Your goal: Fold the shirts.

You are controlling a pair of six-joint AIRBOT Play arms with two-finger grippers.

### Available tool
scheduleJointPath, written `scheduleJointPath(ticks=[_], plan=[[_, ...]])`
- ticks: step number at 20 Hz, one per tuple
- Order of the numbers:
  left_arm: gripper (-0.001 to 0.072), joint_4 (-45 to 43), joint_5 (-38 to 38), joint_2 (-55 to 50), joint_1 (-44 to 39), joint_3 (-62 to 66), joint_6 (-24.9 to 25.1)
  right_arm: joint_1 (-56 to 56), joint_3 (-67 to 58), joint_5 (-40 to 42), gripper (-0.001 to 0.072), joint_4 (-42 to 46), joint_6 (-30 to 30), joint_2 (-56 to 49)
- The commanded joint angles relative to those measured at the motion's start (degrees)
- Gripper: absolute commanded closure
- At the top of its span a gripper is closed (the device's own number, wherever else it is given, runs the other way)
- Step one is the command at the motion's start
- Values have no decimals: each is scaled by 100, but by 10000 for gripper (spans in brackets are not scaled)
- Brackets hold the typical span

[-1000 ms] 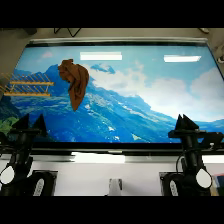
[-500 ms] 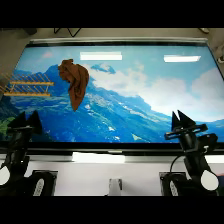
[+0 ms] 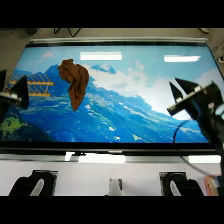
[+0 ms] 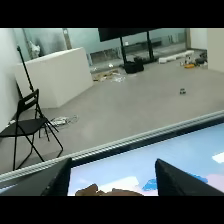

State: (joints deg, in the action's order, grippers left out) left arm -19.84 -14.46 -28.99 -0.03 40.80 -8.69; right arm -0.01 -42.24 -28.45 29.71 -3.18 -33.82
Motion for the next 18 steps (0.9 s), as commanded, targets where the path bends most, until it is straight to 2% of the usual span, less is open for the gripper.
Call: scheduleJointPath(ticks=[1,2,3,4,6,8,11,13,18], plan=[[87,-2063,-1346,-2166,2,1937,-1843,-2,-1707,-1978,460,1672,2286,-1906],[87,-2780,-2050,-2732,2,2376,-2638,-2,-2065,-2566,468,2048,2830,-2352],[88,-3318,-2865,-3287,2,2782,-3407,-2,-2302,-3029,468,2186,3067,-2673],[87,-3615,-3545,-3724,2,3071,-3943,-2,-2433,-3366,468,2153,3126,-2916],[87,-3716,-4494,-4409,2,3403,-4579,-2,-2446,-3519,467,2035,3377,-3123],[87,-3711,-4857,-4811,0,3432,-5292,-2,-2446,-3488,467,2031,3777,-3152],[87,-3716,-4983,-5219,2,3432,-6271,-2,-2446,-3620,467,1829,3821,-3152],[86,-3713,-5021,-5396,0,3432,-6548,-2,-2446,-3661,468,1753,3818,-3152],[87,-3718,-4717,-5668,61,3432,-6555,-2,-2446,-3412,467,1757,3823,-3154]])
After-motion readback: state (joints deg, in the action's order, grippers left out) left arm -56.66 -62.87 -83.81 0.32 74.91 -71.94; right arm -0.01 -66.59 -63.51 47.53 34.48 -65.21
